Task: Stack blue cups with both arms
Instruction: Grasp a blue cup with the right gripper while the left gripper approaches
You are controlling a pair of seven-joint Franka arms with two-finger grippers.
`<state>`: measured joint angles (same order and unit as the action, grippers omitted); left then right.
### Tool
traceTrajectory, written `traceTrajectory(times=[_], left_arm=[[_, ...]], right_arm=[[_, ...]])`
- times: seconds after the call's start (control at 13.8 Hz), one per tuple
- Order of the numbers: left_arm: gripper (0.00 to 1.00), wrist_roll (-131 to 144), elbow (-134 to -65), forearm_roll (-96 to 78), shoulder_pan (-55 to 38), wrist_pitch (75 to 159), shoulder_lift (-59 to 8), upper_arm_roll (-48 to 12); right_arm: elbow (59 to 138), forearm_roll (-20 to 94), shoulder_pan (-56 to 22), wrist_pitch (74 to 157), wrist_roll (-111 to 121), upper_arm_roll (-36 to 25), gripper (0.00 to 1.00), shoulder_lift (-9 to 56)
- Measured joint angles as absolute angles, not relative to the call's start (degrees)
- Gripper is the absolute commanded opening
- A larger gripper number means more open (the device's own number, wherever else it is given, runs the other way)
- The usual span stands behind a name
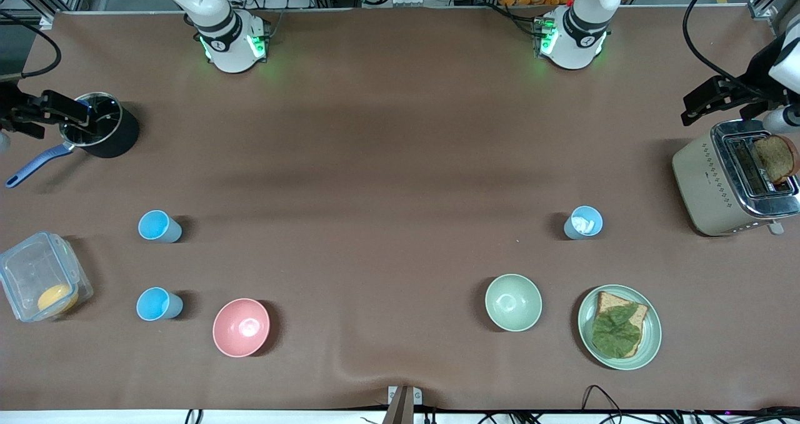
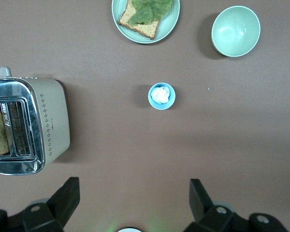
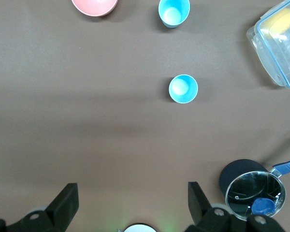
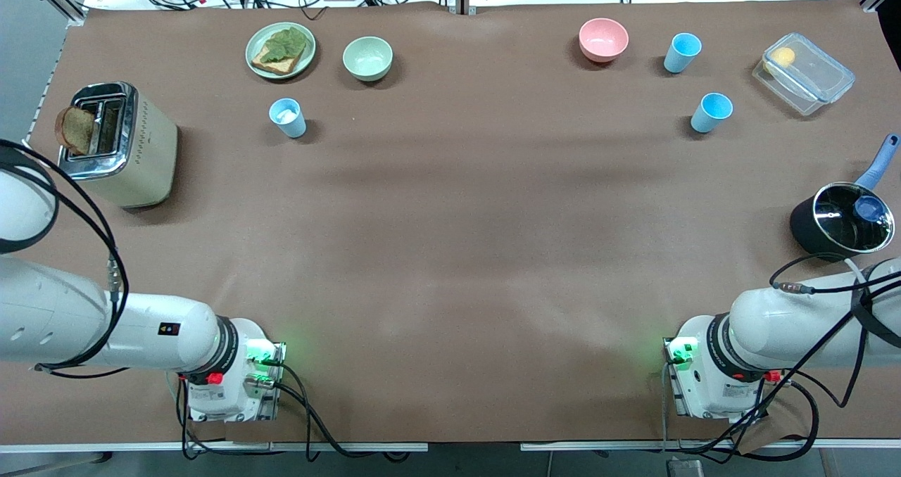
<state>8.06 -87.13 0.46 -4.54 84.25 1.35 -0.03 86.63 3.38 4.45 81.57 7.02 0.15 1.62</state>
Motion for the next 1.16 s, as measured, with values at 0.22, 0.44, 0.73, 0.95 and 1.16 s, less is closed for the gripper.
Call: traceTrajectory(times=[0.22, 0.44, 0.73, 0.95, 1.16], left_arm=[[1.0, 8.02, -87.13, 0.46, -4.53, 84.25, 1.34, -0.06], [1.0, 8.01, -87.13, 0.46, -4.44, 84.25, 1.32, -0.06], [1.0, 7.94, -87.32, 0.46, -4.33, 84.09, 0.96, -0.06], [1.0, 7.94, -87.73, 0.46, -4.32, 84.38, -0.79, -0.06], [1.0, 7.93, -88.9, 0.46, -4.28, 87.02, -3.27, -0.06]], right_arm=[[86.64, 3.17, 4.33, 81.58, 7.05, 0.16, 1.0, 1.63], [86.63, 3.04, 4.14, 81.59, 7.06, 0.18, 1.0, 1.64], [86.65, 3.0, 3.87, 81.6, 7.05, 0.18, 1.0, 2.32], [86.72, 3.1, 3.81, 81.68, 7.05, 0.19, 1.0, 5.38], [86.54, 3.12, 2.22, 82.39, 7.02, 0.26, 1.0, 10.28]])
